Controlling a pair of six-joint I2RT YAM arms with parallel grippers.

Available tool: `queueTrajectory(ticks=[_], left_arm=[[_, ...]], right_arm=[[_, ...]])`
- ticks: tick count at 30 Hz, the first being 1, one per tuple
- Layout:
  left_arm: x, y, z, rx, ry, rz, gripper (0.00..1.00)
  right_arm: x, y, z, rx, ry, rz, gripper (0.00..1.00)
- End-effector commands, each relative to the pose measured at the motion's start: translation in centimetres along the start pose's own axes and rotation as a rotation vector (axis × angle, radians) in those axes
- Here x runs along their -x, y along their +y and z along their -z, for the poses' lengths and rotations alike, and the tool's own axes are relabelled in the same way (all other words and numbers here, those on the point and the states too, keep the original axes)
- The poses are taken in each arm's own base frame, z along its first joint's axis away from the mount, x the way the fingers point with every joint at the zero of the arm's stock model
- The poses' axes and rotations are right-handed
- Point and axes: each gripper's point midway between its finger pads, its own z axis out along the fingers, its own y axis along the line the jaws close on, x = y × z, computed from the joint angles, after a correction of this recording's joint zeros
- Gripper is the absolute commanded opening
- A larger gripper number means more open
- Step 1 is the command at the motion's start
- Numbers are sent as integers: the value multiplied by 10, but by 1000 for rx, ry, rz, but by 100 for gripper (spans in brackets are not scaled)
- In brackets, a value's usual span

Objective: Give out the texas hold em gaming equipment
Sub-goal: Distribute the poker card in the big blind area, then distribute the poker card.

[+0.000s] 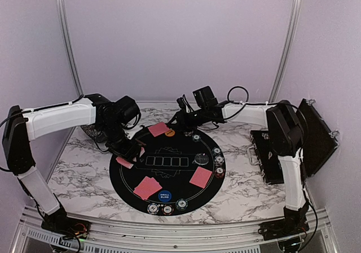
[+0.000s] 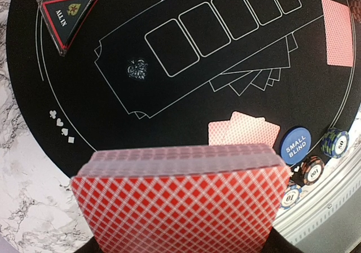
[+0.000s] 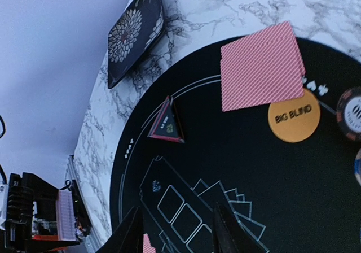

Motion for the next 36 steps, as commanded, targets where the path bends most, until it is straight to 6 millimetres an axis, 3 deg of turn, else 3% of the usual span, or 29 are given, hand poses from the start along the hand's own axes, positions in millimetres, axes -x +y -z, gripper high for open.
queueTrajectory(ticks=[1,5,15,24,36], left_arm=[[11,-14,3,-17,-19,-17,58],[17,-23,-1,-20,-14,-30,58],[27,-41,-3,-29,-2,-62,58],[32,-48,-4,-25,6,-78,58],[35,-49,-3,-21,5,-90,58]], right_arm=[[-11,50,21,193,1,13,41],[-35,68,30,283,37,0,47],[-82,89,23,397,131,-46,56],[-87,95,23,437,132,-66,64],[-95,108,13,474,159,-66,64]])
